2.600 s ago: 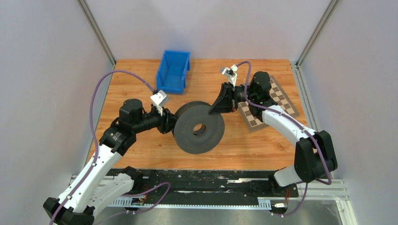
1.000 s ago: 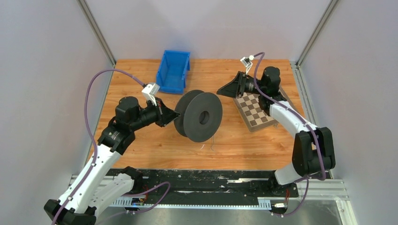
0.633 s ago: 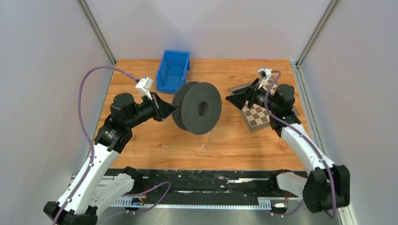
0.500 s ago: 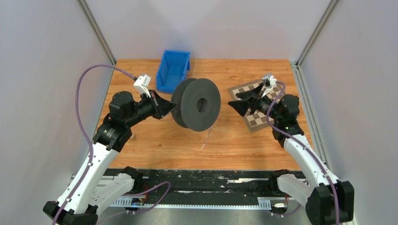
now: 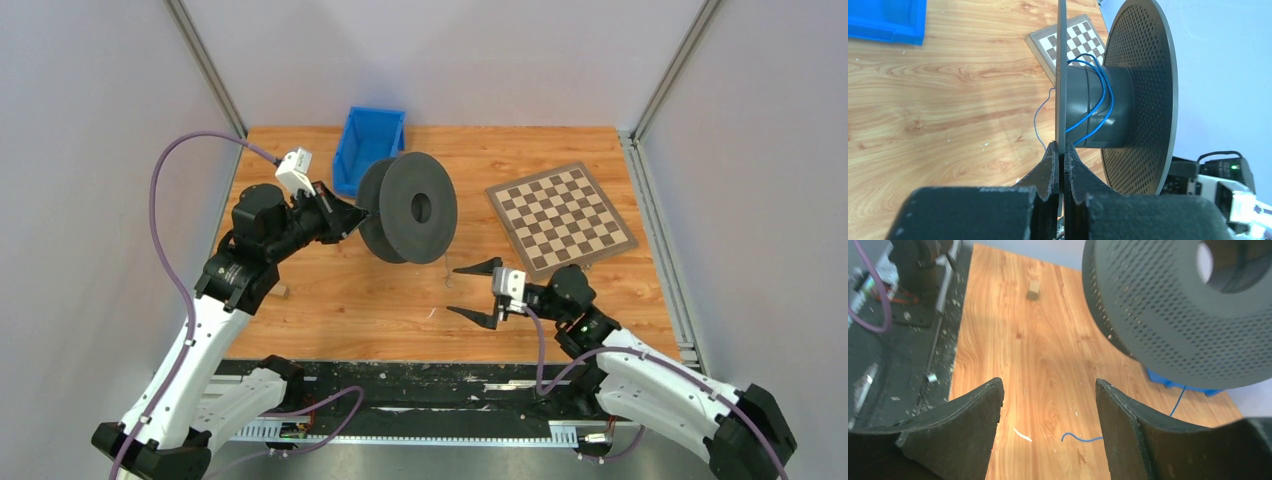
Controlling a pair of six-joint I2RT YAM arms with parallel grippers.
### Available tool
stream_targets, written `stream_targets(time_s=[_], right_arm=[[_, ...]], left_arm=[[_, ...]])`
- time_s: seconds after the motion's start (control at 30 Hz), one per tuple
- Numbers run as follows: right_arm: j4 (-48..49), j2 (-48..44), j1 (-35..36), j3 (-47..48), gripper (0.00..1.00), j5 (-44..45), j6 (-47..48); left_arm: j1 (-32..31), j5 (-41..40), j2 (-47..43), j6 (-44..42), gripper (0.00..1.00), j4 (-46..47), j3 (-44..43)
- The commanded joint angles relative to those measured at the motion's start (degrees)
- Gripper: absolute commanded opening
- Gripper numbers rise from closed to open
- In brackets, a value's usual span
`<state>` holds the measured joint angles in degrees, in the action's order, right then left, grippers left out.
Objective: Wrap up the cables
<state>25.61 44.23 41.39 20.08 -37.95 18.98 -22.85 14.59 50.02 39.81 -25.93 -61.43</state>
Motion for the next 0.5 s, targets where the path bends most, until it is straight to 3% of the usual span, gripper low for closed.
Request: stream_targets(time_s=[0.0, 0.23, 0.47], right_arm=[[0.33, 5.97, 3.93, 0.24, 0.69, 5.56, 15.37], [2.74, 15.93, 6.08, 0.65, 0.7, 8.95, 23.13], [7.68, 20.64, 6.13, 0.25, 0.66, 13.35, 25.24]], left_arm=[[0.19, -0.23, -0.56, 2.43, 0.0, 3.12, -4.71], [0.25, -0.27, -0.21, 2.21, 0.0, 1.73, -6.36], [0.19, -0.24, 0.07, 2.29, 0.0, 1.06, -6.54]])
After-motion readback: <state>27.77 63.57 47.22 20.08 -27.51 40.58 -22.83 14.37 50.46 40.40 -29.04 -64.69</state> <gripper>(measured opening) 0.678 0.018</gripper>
